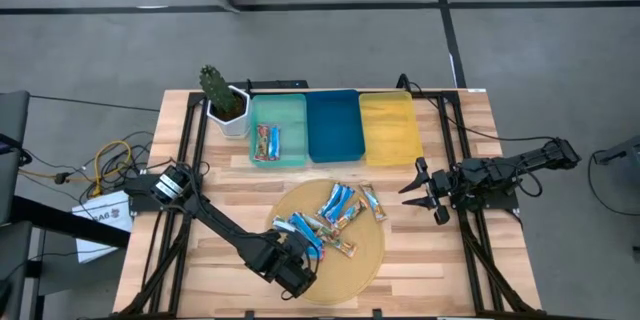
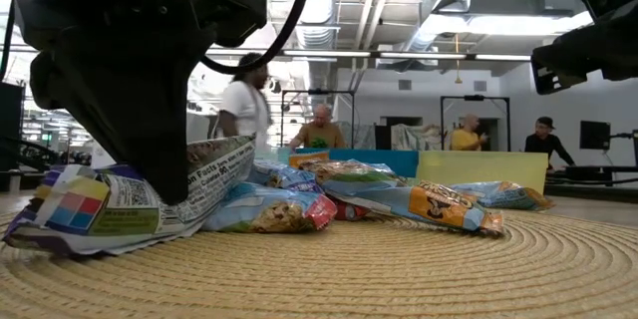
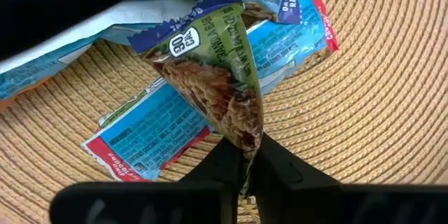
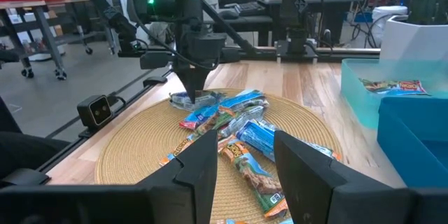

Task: Pick and place Granola Bars by type
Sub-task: Put the blue granola bar into the blue bin

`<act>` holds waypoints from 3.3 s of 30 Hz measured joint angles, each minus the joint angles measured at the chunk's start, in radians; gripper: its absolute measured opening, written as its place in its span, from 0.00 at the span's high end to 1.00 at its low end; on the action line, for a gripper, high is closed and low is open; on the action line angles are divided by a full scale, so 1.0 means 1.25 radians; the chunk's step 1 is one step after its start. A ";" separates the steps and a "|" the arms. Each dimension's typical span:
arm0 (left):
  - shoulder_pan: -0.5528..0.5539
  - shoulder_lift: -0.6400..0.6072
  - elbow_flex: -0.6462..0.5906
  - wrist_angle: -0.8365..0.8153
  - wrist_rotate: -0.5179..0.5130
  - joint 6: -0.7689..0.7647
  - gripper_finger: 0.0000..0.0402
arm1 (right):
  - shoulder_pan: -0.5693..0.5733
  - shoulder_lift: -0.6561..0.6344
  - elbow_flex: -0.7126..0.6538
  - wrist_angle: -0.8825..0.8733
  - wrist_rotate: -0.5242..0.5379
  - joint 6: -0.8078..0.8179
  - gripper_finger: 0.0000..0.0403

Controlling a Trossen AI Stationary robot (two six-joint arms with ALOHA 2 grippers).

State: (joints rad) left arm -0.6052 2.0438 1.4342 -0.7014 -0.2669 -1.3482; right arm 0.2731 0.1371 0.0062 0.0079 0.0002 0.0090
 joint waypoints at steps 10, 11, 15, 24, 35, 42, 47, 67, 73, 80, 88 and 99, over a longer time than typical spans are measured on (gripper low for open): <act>-0.001 0.000 0.012 0.070 -0.045 0.057 0.97 | 0.000 0.000 0.000 0.000 0.000 0.000 0.67; -0.001 0.000 0.019 0.079 -0.051 0.068 0.97 | 0.000 0.000 0.000 0.000 0.000 0.000 0.67; -0.001 -0.001 0.048 0.104 -0.092 0.121 0.99 | 0.000 0.000 0.000 0.000 0.000 0.000 0.67; 0.000 -0.001 0.130 0.152 -0.296 0.280 0.99 | 0.000 0.000 0.000 0.000 0.000 0.000 0.67; 0.003 -0.002 0.207 0.215 -0.544 0.443 0.99 | 0.000 0.000 0.000 0.000 0.000 0.000 0.67; 0.017 -0.002 0.208 0.220 -0.551 0.449 0.99 | 0.000 0.000 0.000 0.000 0.000 0.000 0.67; 0.050 -0.002 0.208 0.213 -0.576 0.487 0.99 | 0.000 0.000 0.000 0.000 0.000 0.000 0.67; 0.291 -0.002 0.208 0.212 -0.588 0.766 1.00 | 0.000 0.000 0.000 0.000 0.000 0.000 0.67; 0.361 -0.002 0.207 0.208 -0.576 0.833 1.00 | 0.000 0.000 0.000 0.000 0.000 0.000 0.67; 0.456 -0.002 0.207 0.156 -0.520 0.813 1.00 | 0.000 0.000 0.000 0.000 0.000 0.000 0.67; 0.566 -0.002 0.207 0.045 -0.475 0.744 1.00 | 0.000 0.000 0.000 0.000 0.000 0.000 0.67; 0.666 0.005 0.207 -0.016 -0.325 0.663 1.00 | 0.000 0.000 0.000 0.000 0.000 0.000 0.67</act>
State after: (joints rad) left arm 0.2271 2.0501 1.6924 -0.7212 -0.6730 -0.5198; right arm 0.2731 0.1368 0.0061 0.0080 0.0002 0.0090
